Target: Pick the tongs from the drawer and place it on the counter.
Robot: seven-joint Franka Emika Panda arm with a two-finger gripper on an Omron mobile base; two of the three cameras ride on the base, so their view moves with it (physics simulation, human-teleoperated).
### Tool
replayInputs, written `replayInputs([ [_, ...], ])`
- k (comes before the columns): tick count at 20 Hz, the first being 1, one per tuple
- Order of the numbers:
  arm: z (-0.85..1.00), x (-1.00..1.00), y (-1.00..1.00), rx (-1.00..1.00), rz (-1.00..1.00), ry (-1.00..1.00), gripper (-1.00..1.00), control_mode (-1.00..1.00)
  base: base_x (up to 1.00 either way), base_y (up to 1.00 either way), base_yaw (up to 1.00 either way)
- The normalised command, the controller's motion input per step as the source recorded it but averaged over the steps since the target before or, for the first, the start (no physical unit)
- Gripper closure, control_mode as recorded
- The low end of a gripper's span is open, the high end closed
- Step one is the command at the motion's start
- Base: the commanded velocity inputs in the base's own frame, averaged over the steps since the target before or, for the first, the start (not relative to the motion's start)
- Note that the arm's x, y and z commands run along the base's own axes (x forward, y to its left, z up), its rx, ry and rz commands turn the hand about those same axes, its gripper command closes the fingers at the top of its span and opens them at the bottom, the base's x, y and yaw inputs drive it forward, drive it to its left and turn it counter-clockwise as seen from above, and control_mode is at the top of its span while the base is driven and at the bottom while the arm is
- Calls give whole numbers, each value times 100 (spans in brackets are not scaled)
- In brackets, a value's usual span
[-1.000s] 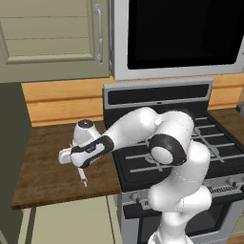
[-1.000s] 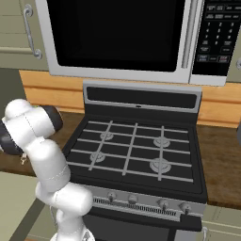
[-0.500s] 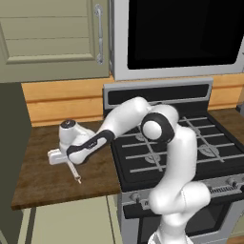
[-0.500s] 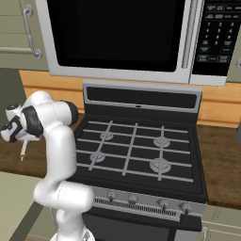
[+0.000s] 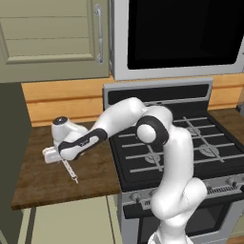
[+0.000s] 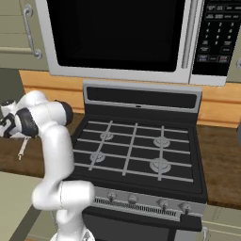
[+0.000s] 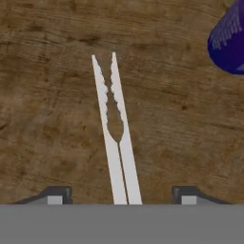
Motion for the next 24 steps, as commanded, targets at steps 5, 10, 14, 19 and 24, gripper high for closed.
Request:
replayInputs([
  [5, 48, -16, -43, 0, 0, 0, -100, -100, 0, 0, 0],
  [10, 68, -21, -93, 0, 0, 0, -100, -100, 0, 0, 0],
  [14, 37, -28, -100, 0, 0, 0, -100, -100, 0, 0, 0],
  [19, 27, -55, -100, 0, 0, 0, -100, -100, 0, 0, 0],
  [24, 41, -42, -100, 0, 0, 0, -100, -100, 0, 0, 0],
])
